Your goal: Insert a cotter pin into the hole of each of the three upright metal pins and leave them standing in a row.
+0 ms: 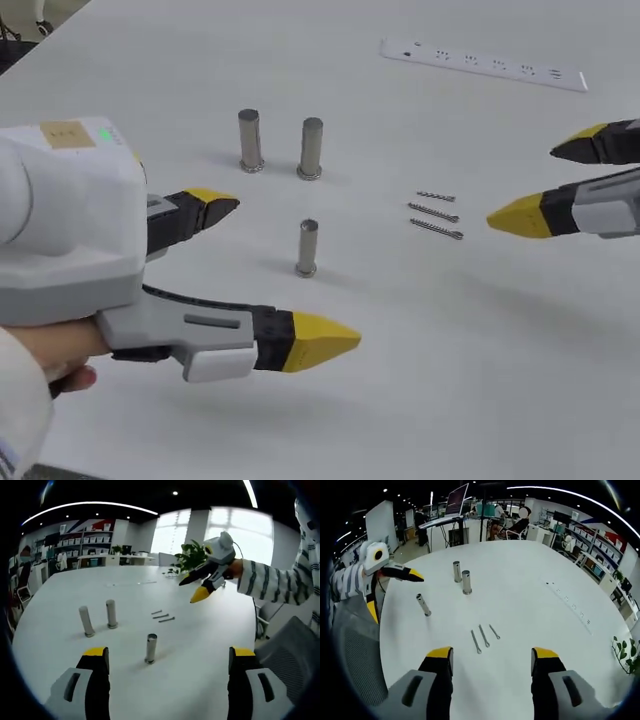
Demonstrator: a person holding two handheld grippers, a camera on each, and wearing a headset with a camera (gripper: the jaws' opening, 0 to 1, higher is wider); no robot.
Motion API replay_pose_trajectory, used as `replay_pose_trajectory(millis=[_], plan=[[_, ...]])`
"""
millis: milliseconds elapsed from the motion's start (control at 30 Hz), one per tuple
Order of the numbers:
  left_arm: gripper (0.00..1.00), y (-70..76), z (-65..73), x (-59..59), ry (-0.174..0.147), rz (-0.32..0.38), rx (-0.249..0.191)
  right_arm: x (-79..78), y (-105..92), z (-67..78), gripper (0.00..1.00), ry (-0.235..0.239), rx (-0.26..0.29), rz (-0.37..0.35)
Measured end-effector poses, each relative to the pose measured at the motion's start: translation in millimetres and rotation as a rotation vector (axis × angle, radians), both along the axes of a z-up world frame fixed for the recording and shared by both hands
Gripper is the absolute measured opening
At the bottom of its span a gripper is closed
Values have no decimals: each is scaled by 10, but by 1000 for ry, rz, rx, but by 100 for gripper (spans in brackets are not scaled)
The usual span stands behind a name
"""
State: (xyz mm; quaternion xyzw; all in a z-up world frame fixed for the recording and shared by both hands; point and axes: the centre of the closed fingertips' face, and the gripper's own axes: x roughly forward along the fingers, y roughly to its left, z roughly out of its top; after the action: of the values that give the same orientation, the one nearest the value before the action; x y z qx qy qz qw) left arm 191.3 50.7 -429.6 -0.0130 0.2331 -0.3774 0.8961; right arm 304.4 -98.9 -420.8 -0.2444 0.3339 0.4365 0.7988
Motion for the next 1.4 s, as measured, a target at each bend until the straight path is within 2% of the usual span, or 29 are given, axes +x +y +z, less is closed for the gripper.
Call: replay_pose_trajectory(millis=[167,367,467,667,833,967,1167,1400], plan=[[99,-5,-4,1,3,-2,-6,64,134,11,52,-7,5,42],[99,-6,-35,-5,16,-3,-4,143,228,-99,40,9,-19,98],[99,-5,-30,-1,16,-1,-10,160,261,-172,34,28,-48,124],[99,0,-62,-16,30,-7,-7,244,338,-278,29,31,-91,167],[99,-10,-57,-18,30,-10,-14,231,422,-379,20,50,-129,217],[99,0,-60,-14,30,-10,-13,257,428,-461,14,58,-166,249],[99,27,-48,6,26,-1,-17,301,416,-574,7,86,-186,274],[99,45,-41,18,23,5,-19,347,370,-696,3,108,-217,288]])
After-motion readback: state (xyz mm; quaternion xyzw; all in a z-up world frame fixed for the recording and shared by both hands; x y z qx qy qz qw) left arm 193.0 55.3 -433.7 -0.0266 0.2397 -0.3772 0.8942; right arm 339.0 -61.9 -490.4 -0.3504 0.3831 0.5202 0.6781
